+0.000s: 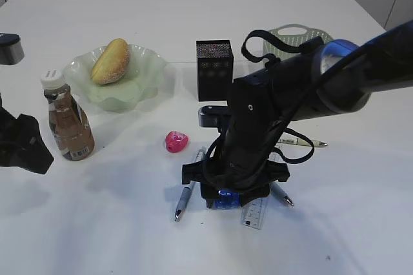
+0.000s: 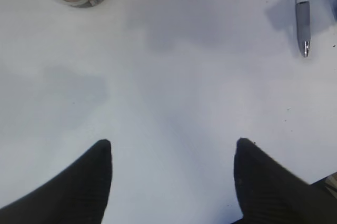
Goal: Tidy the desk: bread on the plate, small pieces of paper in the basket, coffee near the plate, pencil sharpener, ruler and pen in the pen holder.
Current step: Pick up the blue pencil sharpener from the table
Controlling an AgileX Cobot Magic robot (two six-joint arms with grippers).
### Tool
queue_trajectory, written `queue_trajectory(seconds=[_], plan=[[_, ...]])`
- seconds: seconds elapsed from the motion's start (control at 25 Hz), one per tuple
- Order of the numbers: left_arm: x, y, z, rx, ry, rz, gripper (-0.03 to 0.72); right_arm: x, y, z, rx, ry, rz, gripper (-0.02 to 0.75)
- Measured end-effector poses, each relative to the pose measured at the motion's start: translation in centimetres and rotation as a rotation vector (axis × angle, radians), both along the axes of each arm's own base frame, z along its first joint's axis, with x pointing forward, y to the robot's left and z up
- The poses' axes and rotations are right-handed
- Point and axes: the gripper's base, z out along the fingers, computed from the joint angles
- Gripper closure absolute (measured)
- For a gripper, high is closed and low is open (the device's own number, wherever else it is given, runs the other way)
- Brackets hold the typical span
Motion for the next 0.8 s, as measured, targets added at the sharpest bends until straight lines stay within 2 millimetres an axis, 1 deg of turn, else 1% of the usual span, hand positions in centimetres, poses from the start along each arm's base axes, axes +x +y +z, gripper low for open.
queue_trajectory(seconds=[0.08, 0.12, 0.24, 0.32, 0.8], plan=[[-0.01, 0.00, 0.00, 0.000, 0.001, 0.000, 0.178, 0.01, -0.01, -0.02, -0.001, 0.000, 0.001, 0.281], [-0.01, 0.00, 0.00, 0.000, 0.001, 0.000, 0.178, 0.01, -0.01, -0.09, -0.002, 0.001, 0.001, 0.316], [-0.01, 0.00, 0.00, 0.000, 0.001, 0.000, 0.178, 0.02, 0.00, -0.09, -0.001, -0.001, -0.001, 0.375], [-0.01, 0.00, 0.00, 0.000, 0.001, 0.000, 0.178, 0.05, 0.02, -0.08, 0.001, -0.004, -0.002, 0.389], [-0.07, 0.01, -0.03, 0.002, 0.008, -0.001, 0.178, 0.12, 0.08, 0.10, -0.001, 0.001, -0.003, 0.400]])
